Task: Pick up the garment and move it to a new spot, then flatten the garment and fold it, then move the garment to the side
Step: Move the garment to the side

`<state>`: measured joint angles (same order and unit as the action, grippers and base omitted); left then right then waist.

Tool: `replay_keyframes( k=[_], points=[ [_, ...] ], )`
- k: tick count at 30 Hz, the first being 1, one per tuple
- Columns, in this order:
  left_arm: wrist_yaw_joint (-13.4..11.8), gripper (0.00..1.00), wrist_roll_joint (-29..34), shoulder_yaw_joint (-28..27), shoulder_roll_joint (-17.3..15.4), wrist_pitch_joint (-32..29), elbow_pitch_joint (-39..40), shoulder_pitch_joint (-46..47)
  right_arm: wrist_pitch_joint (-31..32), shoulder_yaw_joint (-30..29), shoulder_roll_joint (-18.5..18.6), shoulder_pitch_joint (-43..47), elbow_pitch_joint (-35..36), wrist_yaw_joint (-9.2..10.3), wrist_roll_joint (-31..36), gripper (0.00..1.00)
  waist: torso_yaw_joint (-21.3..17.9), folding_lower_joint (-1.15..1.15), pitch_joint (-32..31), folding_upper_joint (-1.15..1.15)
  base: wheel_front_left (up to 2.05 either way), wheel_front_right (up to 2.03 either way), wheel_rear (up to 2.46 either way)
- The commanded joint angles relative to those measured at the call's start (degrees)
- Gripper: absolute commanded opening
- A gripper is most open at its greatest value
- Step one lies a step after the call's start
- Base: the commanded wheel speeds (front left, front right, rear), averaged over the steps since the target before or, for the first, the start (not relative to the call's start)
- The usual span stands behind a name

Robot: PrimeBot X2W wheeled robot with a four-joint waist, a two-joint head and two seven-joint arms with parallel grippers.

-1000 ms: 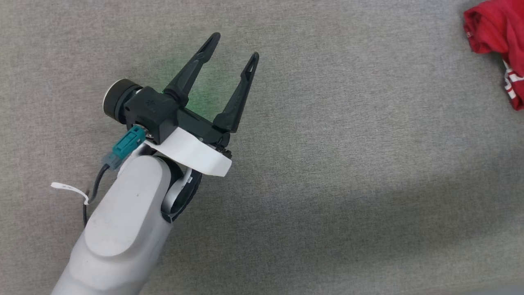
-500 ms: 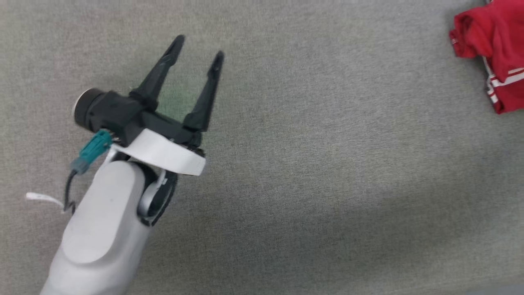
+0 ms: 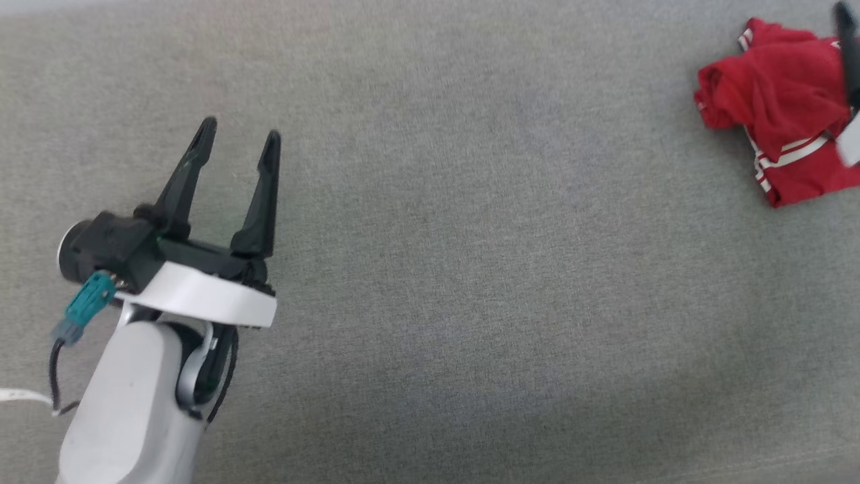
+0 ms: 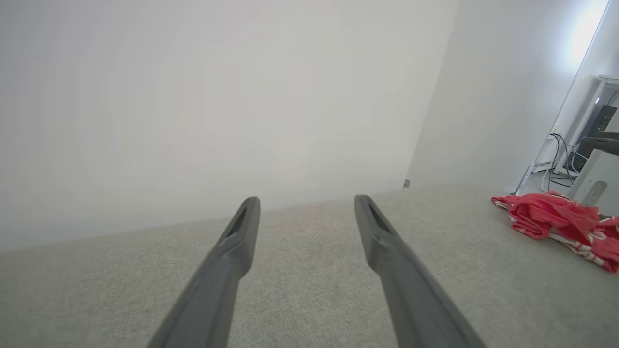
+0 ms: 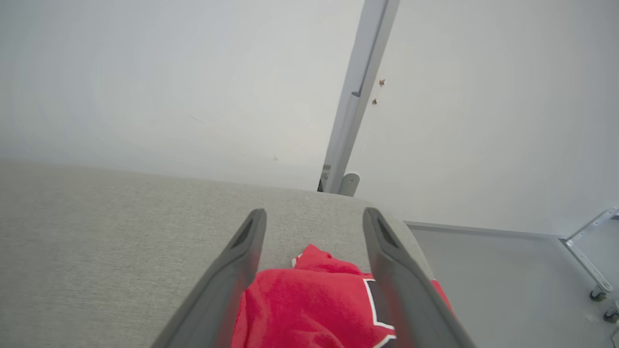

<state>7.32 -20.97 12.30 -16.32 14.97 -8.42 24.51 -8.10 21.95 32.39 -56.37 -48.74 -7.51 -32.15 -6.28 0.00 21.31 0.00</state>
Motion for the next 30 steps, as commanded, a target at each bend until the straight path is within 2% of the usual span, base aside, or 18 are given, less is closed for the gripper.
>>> replay_keyframes(
  k=[1,9,12,24,30],
  points=[
    [0.2,1.0,0.7,-0.9,-0.1,0.3,0.4,-1.2,-1.6,0.6,-0.5,1.6,1.4,0.06,-0.3,1.0,0.3,0.0,-1.3,0.0,0.0,0.0,0.0],
    [0.2,1.0,2.2,-6.8,0.2,0.3,1.2,-6.9,-6.7,0.3,-2.7,10.1,8.6,0.05,0.4,1.0,1.1,0.0,-5.2,0.0,0.0,0.0,0.0],
    [0.1,1.0,3.3,-9.6,0.3,0.3,1.8,-9.2,-7.1,-2.0,-3.9,14.1,10.9,0.05,1.8,1.0,1.4,0.0,-6.7,0.0,0.0,0.0,0.0],
    [0.2,1.0,7.0,-17.6,3.3,0.3,5.9,-20.8,-7.1,-17.1,-12.3,32.5,24.4,0.06,10.7,1.0,2.9,0.0,-11.0,0.0,0.0,0.0,0.0],
    [0.2,1.0,7.3,-20.4,4.5,0.3,7.2,-24.7,-7.1,-20.9,-15.0,39.0,28.2,0.05,13.3,1.0,3.7,0.0,-12.7,0.0,0.0,0.0,0.0]
  ],
)
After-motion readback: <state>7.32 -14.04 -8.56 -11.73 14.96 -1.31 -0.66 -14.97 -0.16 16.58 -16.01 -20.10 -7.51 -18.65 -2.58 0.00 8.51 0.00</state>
